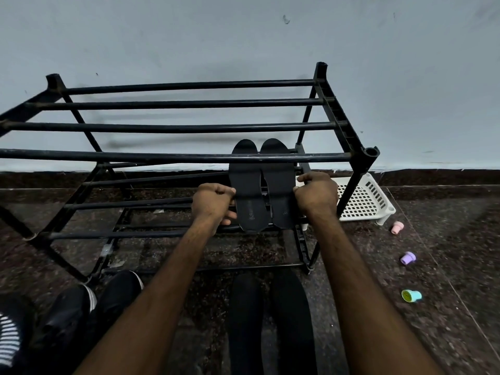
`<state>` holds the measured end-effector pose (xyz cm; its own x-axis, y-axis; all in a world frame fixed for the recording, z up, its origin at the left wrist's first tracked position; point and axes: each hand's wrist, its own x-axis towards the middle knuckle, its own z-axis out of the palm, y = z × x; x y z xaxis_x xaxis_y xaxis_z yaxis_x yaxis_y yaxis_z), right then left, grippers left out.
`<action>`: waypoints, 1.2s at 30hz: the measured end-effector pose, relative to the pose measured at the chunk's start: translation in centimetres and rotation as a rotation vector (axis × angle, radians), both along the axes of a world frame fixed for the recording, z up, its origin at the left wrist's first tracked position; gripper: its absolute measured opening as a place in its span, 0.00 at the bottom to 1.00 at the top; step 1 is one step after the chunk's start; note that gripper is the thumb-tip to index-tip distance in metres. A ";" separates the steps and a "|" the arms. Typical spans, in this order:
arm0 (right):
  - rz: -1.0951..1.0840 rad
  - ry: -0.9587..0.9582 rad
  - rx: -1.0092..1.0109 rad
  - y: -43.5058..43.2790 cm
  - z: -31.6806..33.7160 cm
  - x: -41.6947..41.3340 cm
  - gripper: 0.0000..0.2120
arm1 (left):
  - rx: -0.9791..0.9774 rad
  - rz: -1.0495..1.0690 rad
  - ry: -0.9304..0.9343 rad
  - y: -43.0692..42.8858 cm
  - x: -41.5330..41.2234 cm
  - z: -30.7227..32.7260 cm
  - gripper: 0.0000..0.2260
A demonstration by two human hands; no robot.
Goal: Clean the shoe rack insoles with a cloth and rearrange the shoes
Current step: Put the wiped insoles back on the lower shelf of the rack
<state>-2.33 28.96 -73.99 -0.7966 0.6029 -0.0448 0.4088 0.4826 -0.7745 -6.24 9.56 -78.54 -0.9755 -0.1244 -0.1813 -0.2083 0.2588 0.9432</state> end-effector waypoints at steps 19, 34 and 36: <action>0.006 -0.016 0.151 -0.5 -0.2 0.6 0.10 | -0.006 0.037 0.050 0.2 0.6 0.2 0.06; 0.043 -0.028 0.268 -1.6 1.0 2.2 0.13 | -0.019 0.023 0.030 -0.6 1.4 0.7 0.08; 0.047 0.007 0.271 -2.1 1.3 3.4 0.13 | -0.140 0.122 0.123 -1.4 2.2 1.5 0.06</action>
<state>1.08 26.90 -72.67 -0.8237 0.5544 0.1189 0.3760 0.6911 -0.6173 -4.05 8.15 -77.00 -0.9653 -0.2587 -0.0350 -0.1322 0.3688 0.9201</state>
